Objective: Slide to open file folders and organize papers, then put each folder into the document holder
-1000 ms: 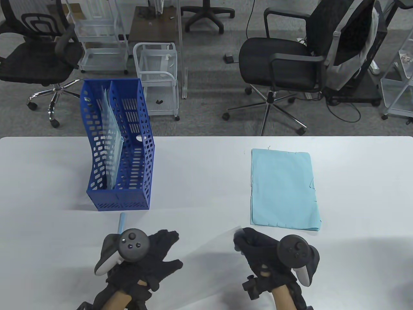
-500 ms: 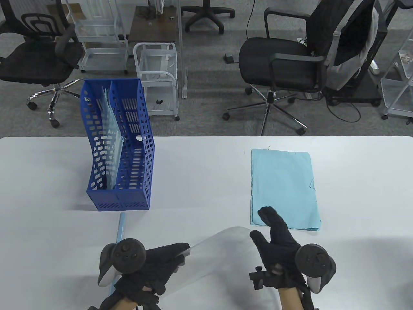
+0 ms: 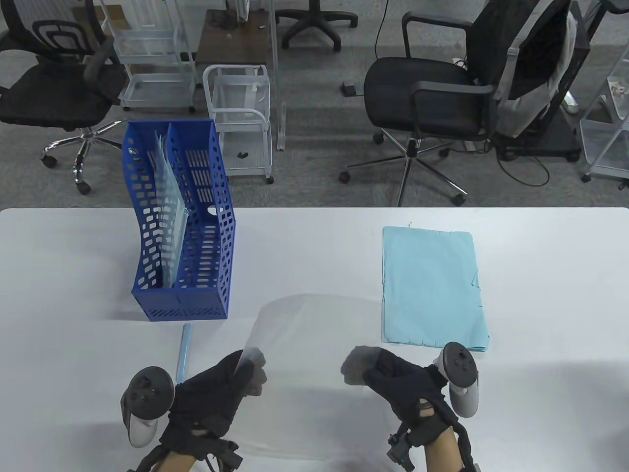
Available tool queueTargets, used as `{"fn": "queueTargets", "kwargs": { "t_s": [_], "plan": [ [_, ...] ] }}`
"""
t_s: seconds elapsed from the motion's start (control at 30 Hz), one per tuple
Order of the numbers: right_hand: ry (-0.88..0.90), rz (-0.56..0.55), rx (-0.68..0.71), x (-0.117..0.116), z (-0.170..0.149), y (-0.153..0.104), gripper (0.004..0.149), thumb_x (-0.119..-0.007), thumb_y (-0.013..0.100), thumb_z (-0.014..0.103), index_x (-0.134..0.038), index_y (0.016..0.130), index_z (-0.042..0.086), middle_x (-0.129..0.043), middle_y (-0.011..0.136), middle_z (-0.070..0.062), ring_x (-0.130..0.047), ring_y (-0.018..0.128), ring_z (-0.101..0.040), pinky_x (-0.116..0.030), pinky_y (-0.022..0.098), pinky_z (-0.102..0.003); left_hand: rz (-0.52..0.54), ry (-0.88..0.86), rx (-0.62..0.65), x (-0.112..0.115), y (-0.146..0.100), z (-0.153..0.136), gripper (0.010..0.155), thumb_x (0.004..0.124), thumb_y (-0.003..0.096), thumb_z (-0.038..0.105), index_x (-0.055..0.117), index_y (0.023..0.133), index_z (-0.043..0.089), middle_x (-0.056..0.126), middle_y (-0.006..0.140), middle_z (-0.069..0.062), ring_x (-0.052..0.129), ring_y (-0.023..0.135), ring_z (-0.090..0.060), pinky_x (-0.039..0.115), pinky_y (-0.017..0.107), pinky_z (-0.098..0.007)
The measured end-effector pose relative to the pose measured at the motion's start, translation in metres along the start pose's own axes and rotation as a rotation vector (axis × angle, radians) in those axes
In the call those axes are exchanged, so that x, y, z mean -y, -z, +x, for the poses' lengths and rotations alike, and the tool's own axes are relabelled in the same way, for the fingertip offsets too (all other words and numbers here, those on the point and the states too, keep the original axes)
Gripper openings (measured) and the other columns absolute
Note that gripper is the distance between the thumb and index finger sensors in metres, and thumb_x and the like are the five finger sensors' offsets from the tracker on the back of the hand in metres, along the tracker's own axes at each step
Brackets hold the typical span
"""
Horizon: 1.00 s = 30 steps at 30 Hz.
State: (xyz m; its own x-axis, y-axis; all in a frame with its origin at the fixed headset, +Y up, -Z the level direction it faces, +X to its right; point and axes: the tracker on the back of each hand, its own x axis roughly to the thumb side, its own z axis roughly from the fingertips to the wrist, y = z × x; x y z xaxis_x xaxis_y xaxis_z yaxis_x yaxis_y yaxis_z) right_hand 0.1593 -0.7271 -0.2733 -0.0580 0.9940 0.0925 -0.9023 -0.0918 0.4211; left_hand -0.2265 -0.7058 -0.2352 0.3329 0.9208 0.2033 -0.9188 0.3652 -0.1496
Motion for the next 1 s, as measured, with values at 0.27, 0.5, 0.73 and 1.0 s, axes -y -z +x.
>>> {"fn": "queueTargets", "kwargs": {
  "t_s": [0.27, 0.5, 0.73, 1.0],
  "plan": [
    [-0.161, -0.253, -0.142, 0.006, -0.002, -0.005, 0.042, -0.092, 0.034, 0.043, -0.096, 0.067, 0.019, -0.111, 0.05, 0.0, -0.111, 0.034, -0.017, -0.094, 0.039, -0.04, -0.06, 0.072, -0.232, 0.01, 0.003, -0.016, 0.064, 0.085, 0.0478, 0.045, 0.069, 0.107, 0.025, 0.086, 0.099, -0.008, 0.097, 0.083, -0.034, 0.078, 0.065, -0.051],
    [-0.284, -0.323, -0.24, -0.003, 0.0, -0.007, 0.042, -0.093, 0.032, 0.047, -0.097, 0.063, 0.019, -0.111, 0.044, 0.001, -0.109, 0.029, -0.016, -0.093, 0.037, -0.039, -0.053, 0.24, -0.192, 0.025, -0.001, -0.004, 0.074, 0.087, 0.0457, 0.047, 0.058, 0.111, 0.026, 0.069, 0.112, -0.009, 0.084, 0.096, -0.037, 0.07, 0.071, -0.054],
    [-0.366, -0.334, -0.21, -0.043, 0.004, -0.002, 0.043, -0.093, 0.03, 0.051, -0.097, 0.061, 0.021, -0.11, 0.041, 0.004, -0.108, 0.027, -0.014, -0.093, 0.036, -0.038, -0.544, -0.085, -0.143, 0.08, -0.001, -0.002, 0.074, 0.085, 0.0482, 0.048, 0.055, 0.113, 0.028, 0.064, 0.114, -0.011, 0.082, 0.098, -0.039, 0.069, 0.071, -0.056],
    [-0.34, -0.315, -0.166, -0.08, 0.0, 0.001, 0.044, -0.092, 0.029, 0.054, -0.096, 0.059, 0.023, -0.109, 0.041, 0.006, -0.108, 0.027, -0.013, -0.093, 0.036, -0.037, -0.469, -0.012, -0.176, 0.091, -0.01, 0.003, 0.086, 0.087, 0.0453, 0.055, 0.047, 0.112, 0.018, 0.065, 0.111, -0.015, 0.09, 0.09, -0.038, 0.075, 0.067, -0.054]
  ]
}}
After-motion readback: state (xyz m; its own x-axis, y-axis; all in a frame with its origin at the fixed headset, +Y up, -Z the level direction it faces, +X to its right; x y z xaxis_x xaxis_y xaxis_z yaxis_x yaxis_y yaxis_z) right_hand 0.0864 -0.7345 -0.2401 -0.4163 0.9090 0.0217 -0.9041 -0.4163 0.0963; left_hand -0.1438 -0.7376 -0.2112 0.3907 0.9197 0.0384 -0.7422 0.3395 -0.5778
